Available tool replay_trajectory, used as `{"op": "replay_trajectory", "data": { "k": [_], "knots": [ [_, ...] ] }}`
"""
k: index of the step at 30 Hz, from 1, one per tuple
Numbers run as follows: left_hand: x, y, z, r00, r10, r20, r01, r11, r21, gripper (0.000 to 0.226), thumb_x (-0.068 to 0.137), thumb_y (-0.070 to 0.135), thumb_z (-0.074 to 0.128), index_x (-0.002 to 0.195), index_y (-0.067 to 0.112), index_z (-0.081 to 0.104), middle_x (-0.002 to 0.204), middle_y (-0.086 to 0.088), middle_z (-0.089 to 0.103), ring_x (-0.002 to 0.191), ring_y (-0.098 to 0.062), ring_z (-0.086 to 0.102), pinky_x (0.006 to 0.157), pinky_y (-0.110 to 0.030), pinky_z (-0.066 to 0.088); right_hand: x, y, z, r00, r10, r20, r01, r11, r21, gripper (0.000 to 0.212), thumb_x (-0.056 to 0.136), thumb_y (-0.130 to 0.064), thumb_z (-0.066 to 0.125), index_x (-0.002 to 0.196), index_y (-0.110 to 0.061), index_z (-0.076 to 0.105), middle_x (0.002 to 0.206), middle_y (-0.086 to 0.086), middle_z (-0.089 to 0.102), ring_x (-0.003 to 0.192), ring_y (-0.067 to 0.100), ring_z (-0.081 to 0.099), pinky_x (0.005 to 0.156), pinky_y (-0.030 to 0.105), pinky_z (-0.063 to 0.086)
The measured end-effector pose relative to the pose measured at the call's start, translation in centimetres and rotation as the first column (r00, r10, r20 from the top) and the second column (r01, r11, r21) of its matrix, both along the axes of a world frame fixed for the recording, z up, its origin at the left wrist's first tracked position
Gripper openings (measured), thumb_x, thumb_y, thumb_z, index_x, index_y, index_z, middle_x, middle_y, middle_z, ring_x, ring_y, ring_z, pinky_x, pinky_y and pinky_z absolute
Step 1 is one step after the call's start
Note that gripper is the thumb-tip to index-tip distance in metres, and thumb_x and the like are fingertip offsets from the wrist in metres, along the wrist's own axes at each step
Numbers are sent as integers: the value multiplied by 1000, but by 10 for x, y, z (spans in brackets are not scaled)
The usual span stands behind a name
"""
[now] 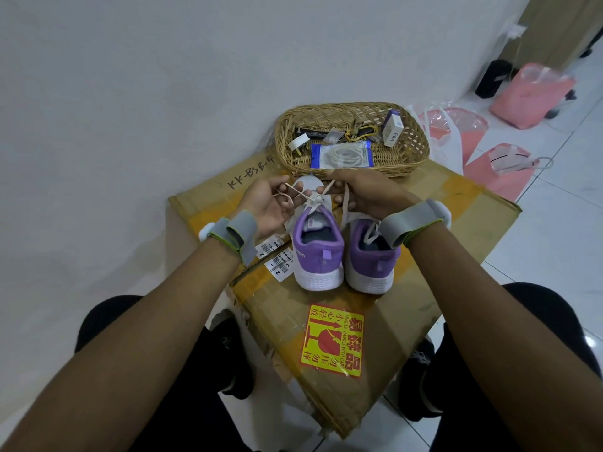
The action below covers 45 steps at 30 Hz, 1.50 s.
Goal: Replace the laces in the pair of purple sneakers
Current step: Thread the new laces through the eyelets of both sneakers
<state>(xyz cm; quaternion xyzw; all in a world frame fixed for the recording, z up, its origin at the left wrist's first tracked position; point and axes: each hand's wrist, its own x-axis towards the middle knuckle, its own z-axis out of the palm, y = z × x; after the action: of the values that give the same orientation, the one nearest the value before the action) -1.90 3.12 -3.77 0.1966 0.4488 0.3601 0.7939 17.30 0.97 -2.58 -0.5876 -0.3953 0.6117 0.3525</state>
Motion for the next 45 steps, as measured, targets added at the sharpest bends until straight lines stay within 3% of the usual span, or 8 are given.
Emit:
{"op": "replay_trajectory", "data": {
  "k": [7, 15, 24, 31, 35, 38, 42, 45],
  "knots": [
    [20, -6, -5, 996, -48, -79, 54, 996, 71, 32, 108, 14, 32, 83, 7, 51, 68, -5, 39, 58, -13, 37, 39, -15, 33, -8, 0, -5, 986, 56, 159, -58, 998, 8, 33, 103, -42, 42, 82, -18, 50, 79, -3, 60, 41, 4, 30, 38, 17, 15],
    [25, -10, -9, 922, -117, -369, 243, 916, 318, 23, 100, -9, 47, 117, -12, 61, 80, -13, 58, 58, -11, 47, 47, -12, 44, -3, -12, -2, 974, 171, 148, -207, 935, 288, 15, 104, -13, 43, 108, -5, 55, 80, 3, 55, 50, -3, 50, 46, 9, 35],
    [9, -9, -2, 769, -135, -625, 548, 643, 535, 25, 94, -12, 50, 114, 4, 51, 79, -9, 69, 69, -16, 61, 59, -22, 49, -5, -2, -14, 978, 22, 209, -71, 972, 226, 35, 83, -23, 78, 108, -3, 63, 82, 12, 65, 62, 16, 50, 50, 19, 39],
    [5, -4, 2, 630, 78, -773, 646, 500, 577, 37, 89, 9, 73, 110, 9, 43, 81, -5, 77, 75, -12, 73, 74, -26, 56, -7, -7, -15, 922, -203, 330, 104, 951, 293, 16, 77, -23, 82, 81, -7, 79, 66, 9, 70, 42, 5, 52, 40, 13, 38],
    [3, -6, 5, 602, 119, -790, 694, 412, 591, 28, 87, 6, 75, 98, 8, 50, 75, -3, 76, 71, -8, 74, 62, -17, 54, -13, -8, -17, 774, -243, 585, -60, 891, 449, 10, 75, -27, 81, 76, -16, 80, 62, 2, 71, 54, 12, 65, 56, 25, 53],
    [-1, -2, 9, 602, 170, -780, 700, 357, 618, 22, 86, 4, 76, 87, 4, 54, 70, -1, 73, 67, 0, 71, 59, -13, 49, -11, -8, -5, 689, -106, 717, -275, 877, 395, 14, 83, -28, 76, 87, -15, 80, 66, -3, 69, 56, 0, 59, 51, 8, 42],
    [-7, 4, 7, 580, 205, -788, 744, 260, 615, 25, 86, 9, 77, 76, 8, 55, 70, -1, 64, 70, -3, 66, 60, -17, 47, 1, -4, -3, 854, 202, 479, -318, 932, 174, 25, 93, -25, 65, 94, -1, 75, 79, 7, 72, 65, 1, 58, 62, 13, 44],
    [-7, 6, 5, 526, 148, -838, 804, 235, 546, 13, 88, 11, 74, 79, 13, 64, 78, 9, 68, 75, 2, 63, 69, -18, 47, 0, -2, -7, 926, 211, 314, -256, 960, 112, 31, 96, -25, 61, 80, 1, 67, 55, -3, 60, 46, 3, 51, 53, 20, 43]
  ]
}}
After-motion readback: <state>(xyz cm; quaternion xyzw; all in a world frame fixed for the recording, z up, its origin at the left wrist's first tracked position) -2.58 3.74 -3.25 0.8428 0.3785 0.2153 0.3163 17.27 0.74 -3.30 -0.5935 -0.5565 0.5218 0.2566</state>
